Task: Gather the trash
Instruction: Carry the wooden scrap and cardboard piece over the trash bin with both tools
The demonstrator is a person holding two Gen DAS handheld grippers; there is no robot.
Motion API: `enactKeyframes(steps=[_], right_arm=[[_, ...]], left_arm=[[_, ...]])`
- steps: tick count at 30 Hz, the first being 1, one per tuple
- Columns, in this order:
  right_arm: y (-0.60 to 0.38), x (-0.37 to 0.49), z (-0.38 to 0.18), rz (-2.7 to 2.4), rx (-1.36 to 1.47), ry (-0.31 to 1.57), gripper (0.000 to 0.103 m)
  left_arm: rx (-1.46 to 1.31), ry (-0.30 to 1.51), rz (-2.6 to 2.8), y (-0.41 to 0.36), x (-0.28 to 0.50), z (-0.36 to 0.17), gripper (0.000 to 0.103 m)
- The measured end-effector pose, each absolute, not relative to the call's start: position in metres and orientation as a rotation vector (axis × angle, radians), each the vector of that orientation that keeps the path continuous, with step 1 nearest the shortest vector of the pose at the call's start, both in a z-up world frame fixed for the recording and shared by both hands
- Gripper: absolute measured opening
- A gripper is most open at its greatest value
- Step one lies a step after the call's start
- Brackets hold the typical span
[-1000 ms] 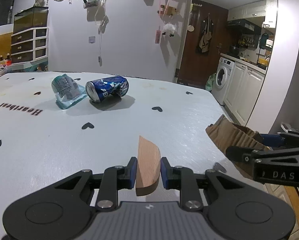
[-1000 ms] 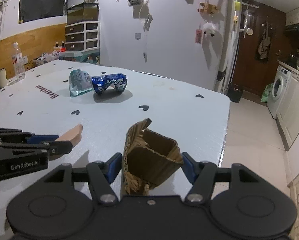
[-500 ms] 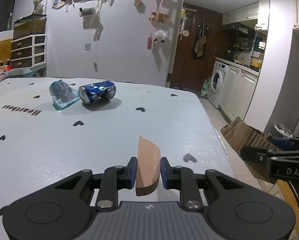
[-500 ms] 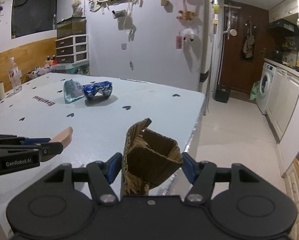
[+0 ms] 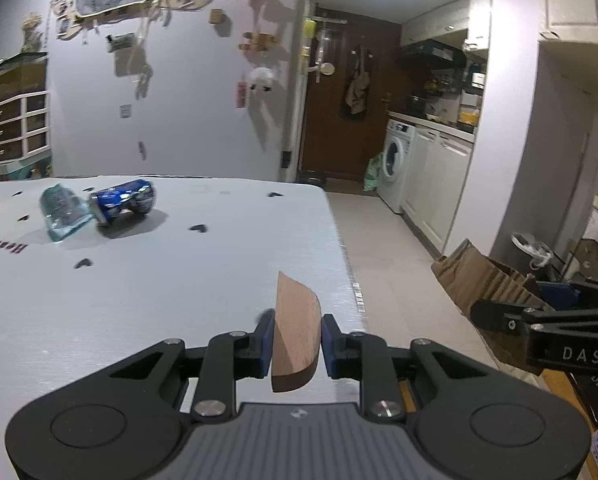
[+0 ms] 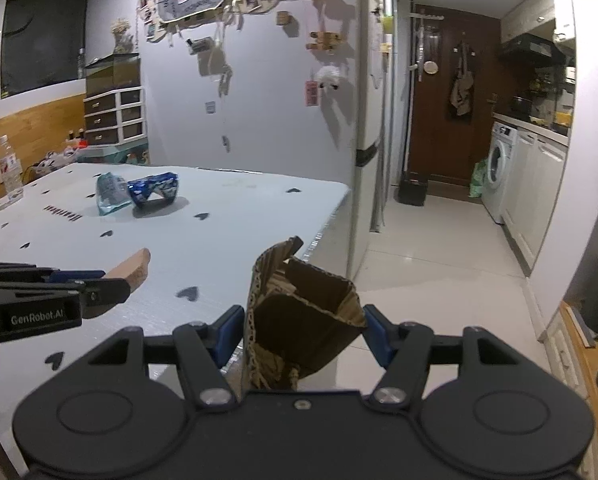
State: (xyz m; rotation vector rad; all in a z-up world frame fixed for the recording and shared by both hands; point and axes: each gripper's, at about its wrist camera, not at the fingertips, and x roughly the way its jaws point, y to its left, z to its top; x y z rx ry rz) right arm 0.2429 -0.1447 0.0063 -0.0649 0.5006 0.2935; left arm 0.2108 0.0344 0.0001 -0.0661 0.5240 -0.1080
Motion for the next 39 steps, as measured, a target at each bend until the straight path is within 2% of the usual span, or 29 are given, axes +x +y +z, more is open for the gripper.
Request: enactKeyframes(steps=[23, 39], right_arm=[[-0.266, 0.216, -0.031, 0.143, 0.022, 0.557, 0.065], [-0.323, 0.244, -0.107, 0.078, 0.065, 0.73, 0.065]], left_arm=[[0.011, 0.591, -0.278, -0.096, 0.222, -0.029, 0.026], [0.009, 0.836, -0.328, -0.161, 0.272, -0.119, 0.026]])
